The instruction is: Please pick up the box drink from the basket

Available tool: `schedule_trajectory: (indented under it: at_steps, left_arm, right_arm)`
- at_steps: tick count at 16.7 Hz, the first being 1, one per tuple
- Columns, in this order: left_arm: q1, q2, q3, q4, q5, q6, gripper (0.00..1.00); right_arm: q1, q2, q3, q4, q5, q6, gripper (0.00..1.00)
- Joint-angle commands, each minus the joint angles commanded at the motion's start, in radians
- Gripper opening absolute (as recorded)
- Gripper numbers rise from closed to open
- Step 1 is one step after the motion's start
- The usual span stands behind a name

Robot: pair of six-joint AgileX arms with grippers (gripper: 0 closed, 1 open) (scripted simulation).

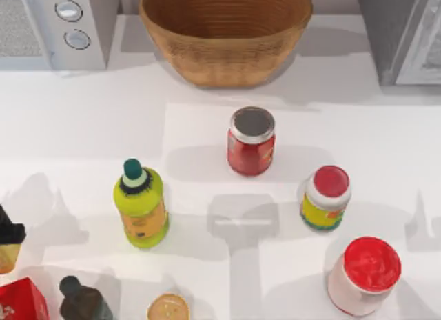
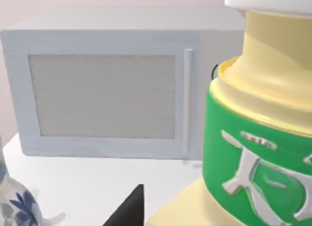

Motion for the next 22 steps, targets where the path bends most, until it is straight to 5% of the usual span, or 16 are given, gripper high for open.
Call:
schedule_trajectory:
  at_steps: [13, 16, 22]
  left_arm:
    - [-0.371, 0.564, 0.108, 0.523, -0.724, 0.042, 0.0]
    - [-0.411, 0.624, 0.119, 0.577, -0.801, 0.046, 0.0]
    - [-0.412, 0.632, 0.115, 0.584, -0.809, 0.048, 0.0]
  right_arm:
    - [0.0, 0.0, 0.0, 0.0, 0.0, 0.0, 1.0]
    - [0.0, 0.0, 0.0, 0.0, 0.0, 0.0, 1.0]
    - [0.0, 0.0, 0.0, 0.0, 0.0, 0.0, 1.0]
